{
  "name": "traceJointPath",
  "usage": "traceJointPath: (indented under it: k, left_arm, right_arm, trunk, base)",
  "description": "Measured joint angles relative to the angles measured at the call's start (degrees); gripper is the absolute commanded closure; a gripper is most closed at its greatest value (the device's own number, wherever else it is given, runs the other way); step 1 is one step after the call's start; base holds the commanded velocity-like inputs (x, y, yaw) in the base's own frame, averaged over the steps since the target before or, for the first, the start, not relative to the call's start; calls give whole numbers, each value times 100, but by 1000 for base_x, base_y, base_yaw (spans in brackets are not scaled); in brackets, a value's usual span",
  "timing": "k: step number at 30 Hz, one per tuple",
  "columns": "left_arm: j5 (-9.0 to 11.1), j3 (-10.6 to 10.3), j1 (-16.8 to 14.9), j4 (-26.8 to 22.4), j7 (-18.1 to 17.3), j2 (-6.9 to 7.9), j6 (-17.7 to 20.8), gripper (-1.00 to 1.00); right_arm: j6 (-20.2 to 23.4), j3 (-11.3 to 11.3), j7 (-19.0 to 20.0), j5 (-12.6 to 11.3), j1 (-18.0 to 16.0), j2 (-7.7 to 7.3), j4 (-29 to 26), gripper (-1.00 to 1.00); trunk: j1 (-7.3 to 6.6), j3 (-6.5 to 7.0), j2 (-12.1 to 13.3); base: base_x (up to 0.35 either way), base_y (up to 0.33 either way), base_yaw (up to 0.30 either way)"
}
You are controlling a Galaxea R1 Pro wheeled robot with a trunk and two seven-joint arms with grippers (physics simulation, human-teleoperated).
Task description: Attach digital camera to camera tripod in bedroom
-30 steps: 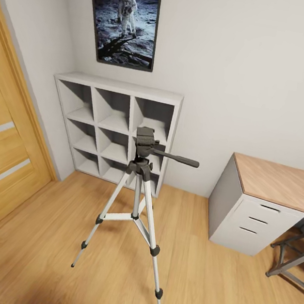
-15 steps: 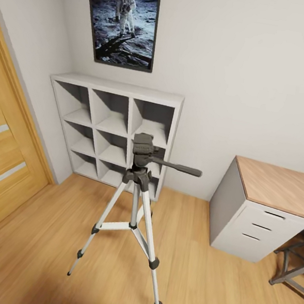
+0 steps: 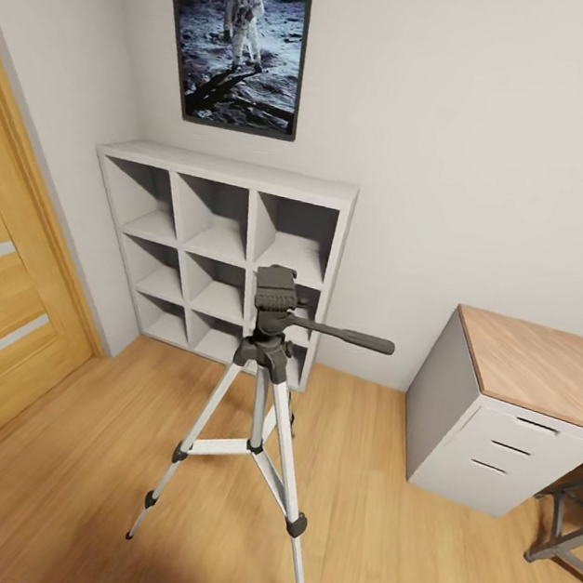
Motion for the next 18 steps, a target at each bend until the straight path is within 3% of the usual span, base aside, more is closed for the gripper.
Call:
traceJointPath:
  k: [8,18]
  left_arm:
    - [1,0,0,1,0,0,0,100]
    - [-1,-6,-1,-1,6,-8,0,100]
  right_arm:
    - [-4,9,4,15,0,0,0,-100]
    - [-49,11,15,17,1,-6,-3,-100]
  trunk:
    - [0,0,0]
    - [0,0,0]
  base:
    - [2,0,231]
    - [0,-2,52]
